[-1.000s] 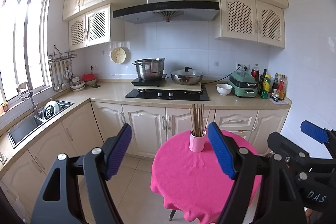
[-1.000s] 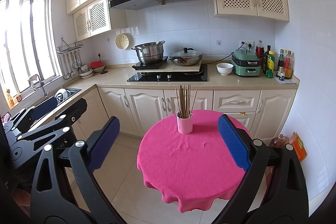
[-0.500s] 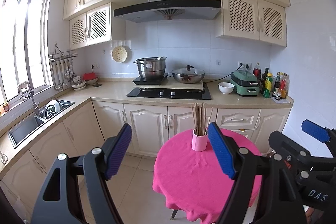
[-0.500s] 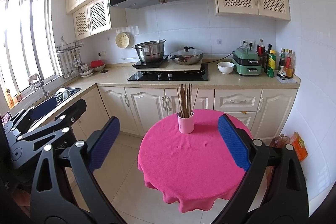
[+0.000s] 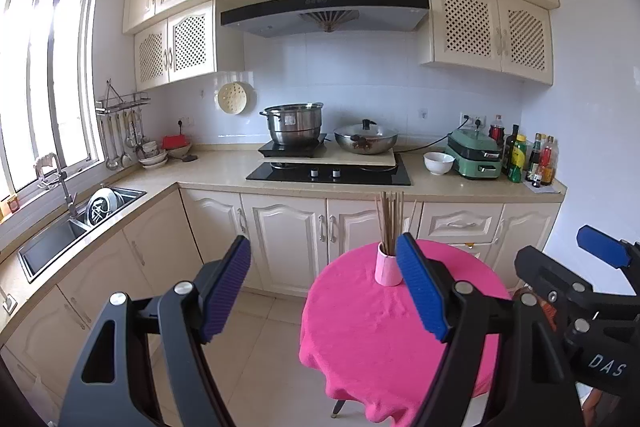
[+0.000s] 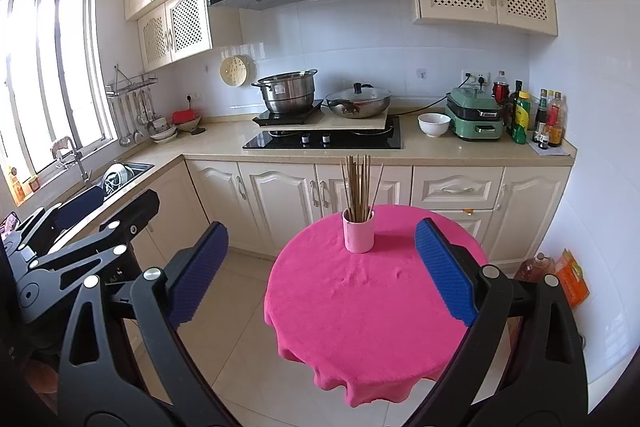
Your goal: Organize utensils
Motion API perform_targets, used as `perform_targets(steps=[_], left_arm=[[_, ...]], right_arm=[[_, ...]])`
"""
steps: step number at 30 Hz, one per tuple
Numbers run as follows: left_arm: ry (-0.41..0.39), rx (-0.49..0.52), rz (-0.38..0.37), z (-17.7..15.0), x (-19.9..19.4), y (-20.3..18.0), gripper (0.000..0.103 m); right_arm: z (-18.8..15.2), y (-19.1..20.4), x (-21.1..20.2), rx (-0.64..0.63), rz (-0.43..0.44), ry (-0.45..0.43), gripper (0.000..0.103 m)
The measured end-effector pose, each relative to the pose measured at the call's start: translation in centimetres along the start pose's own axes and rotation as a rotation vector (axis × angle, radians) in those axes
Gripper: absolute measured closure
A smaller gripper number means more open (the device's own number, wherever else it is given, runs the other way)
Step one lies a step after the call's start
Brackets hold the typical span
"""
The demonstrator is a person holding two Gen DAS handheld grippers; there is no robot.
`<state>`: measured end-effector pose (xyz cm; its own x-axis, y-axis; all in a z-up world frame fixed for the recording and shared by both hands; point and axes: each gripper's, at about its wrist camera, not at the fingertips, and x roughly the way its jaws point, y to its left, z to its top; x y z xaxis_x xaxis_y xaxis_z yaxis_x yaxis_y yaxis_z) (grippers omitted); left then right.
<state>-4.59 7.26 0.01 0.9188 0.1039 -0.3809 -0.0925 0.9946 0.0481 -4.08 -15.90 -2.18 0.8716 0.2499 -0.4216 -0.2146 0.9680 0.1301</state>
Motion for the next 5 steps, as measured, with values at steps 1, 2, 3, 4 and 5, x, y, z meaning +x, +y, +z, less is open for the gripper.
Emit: perform_targets(steps=[1, 2, 3, 4, 5], left_arm=[[0.008, -0.003, 0.002, 0.0, 0.4, 0.2, 0.029], [0.015, -0.005, 0.003, -0.1, 0.7, 0.3, 0.029], [0.025, -0.007, 0.006, -0.1, 1.2, 0.4, 0.029], [0.034, -0.010, 0.011, -0.2, 1.7, 0.6, 0.029], [0.041, -0.011, 0.013, -0.2, 2.1, 0.6, 0.029]], right_arm=[[0.0, 0.1, 0.2, 0.000, 0.000, 0.003, 0.010], [0.0, 0.1, 0.5, 0.001, -0.001, 0.006, 0.010], [-0.1, 0.2, 0.8, 0.000, -0.003, 0.011, 0.010], [-0.1, 0.1, 1.2, -0.002, -0.006, 0.018, 0.010], [0.0, 0.1, 1.6, -0.003, -0.008, 0.022, 0.010]])
